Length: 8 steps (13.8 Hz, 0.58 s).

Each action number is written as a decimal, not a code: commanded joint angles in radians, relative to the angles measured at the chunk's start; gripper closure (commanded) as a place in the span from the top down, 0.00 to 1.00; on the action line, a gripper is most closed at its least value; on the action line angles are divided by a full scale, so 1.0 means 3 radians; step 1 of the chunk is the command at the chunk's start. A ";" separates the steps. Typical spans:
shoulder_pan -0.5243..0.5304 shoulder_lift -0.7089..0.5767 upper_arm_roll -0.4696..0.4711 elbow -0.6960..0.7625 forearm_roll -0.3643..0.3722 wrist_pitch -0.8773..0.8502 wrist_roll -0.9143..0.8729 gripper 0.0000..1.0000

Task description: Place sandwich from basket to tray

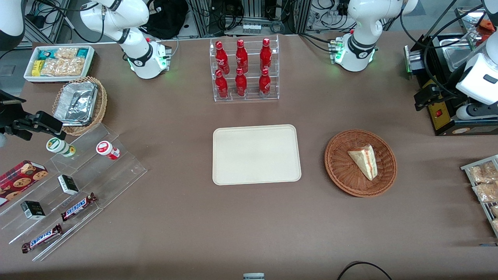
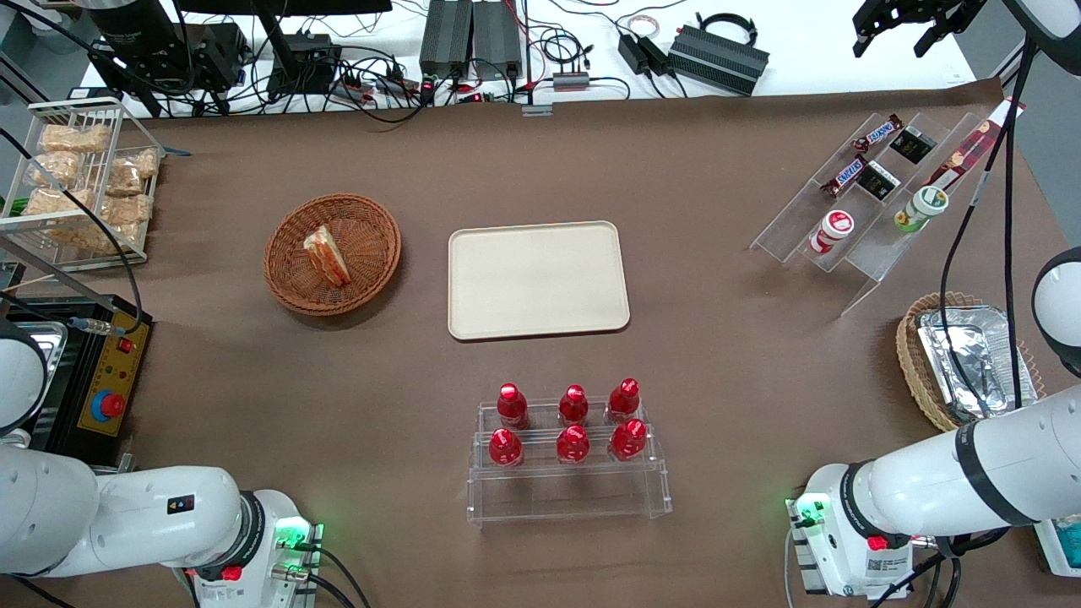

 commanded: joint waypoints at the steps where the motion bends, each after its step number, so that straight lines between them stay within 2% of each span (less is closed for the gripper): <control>1: 0.0016 0.0022 -0.0012 0.0049 0.0060 -0.0048 -0.0019 1.00; 4: 0.0036 0.0042 -0.0012 0.0018 0.0065 -0.0069 -0.0020 1.00; 6: 0.0056 0.0057 -0.0012 -0.0363 0.0065 0.0068 -0.0030 1.00; 8: 0.0051 0.0037 -0.0018 -0.0905 0.0065 0.0654 -0.0035 1.00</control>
